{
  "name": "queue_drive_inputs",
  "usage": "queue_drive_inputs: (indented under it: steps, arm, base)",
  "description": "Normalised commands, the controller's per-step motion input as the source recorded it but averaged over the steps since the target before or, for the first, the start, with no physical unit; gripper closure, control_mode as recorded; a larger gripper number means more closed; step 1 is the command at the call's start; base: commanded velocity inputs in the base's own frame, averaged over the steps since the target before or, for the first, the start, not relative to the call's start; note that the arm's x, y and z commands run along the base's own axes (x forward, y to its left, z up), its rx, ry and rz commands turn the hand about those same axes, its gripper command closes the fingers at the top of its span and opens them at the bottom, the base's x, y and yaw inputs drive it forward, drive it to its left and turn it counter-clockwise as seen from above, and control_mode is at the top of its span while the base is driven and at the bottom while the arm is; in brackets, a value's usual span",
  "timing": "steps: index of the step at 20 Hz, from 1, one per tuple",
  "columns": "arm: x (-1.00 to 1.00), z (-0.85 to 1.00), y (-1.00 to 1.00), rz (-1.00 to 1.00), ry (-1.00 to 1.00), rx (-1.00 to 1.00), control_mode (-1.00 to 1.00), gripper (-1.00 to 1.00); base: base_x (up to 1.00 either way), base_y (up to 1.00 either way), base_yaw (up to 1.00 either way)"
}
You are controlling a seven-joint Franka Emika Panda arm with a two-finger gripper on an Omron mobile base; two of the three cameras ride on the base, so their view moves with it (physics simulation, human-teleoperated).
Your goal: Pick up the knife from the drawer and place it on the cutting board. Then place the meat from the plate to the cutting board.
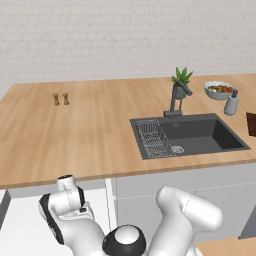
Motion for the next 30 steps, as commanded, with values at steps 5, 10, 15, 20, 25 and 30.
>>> queue_drive_inputs:
  steps: [5, 10, 15, 20, 25, 30]
  arm:
    - [-0.92, 0.48, -0.18, 0.01, -0.11, 0.11, -1.0, 1.0]
    - [-0.99, 0.98, -0.2, 0.08, -0.12, 0.06, -1.0, 1.0]
    - [-0.98, 1.0, -0.29, 0.14, -0.1, 0.02, -1.0, 1.0]
    - [-0.59, 1.0, -0.23, 0.25, -0.05, 0.0, -1.0, 1.0]
    - [0.2, 1.0, -0.47, 0.21, -0.05, 0.0, -1.0, 1.0]
    - [0.49, 1.0, -0.49, 0.03, -0.08, 0.0, -1.0, 1.0]
  base:
    - [0.0, 0.0, 0.0]
    - [0.0, 0.0, 0.0]
    - [0.0, 0.0, 0.0]
    - [0.0, 0.0, 0.0]
    - [0.0, 0.0, 0.0]
    - [0.0, 0.0, 0.0]
